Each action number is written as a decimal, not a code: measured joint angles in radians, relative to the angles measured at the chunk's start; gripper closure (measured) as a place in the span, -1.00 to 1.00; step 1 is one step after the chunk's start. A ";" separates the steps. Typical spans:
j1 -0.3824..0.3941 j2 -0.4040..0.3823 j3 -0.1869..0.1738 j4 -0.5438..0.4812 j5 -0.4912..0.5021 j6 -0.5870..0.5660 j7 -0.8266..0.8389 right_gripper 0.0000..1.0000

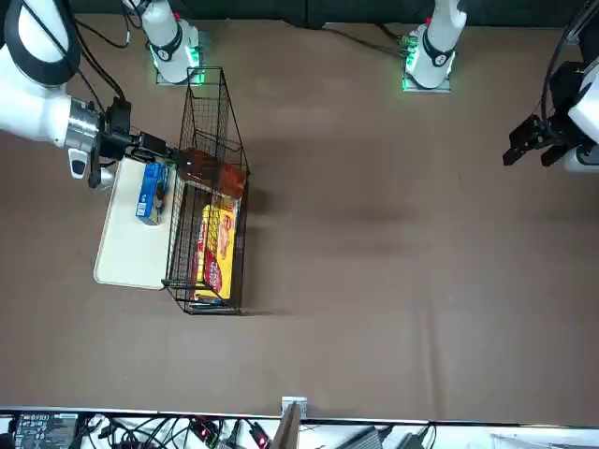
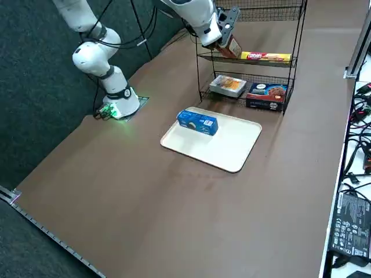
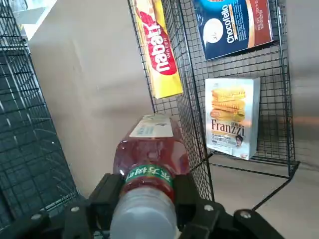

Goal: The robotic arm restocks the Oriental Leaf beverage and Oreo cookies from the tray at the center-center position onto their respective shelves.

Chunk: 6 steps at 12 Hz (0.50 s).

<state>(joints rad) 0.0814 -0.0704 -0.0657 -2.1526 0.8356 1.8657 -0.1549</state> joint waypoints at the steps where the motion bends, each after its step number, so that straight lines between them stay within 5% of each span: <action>1: 0.000 0.001 0.000 0.000 0.000 0.000 0.000 -0.15; 2: 0.000 0.001 0.000 0.000 0.002 0.000 0.000 -0.21; 6: 0.000 -0.001 -0.002 0.015 0.020 -0.005 0.000 -1.00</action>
<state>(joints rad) 0.0812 -0.0715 -0.0674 -2.1380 0.8556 1.8610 -0.1550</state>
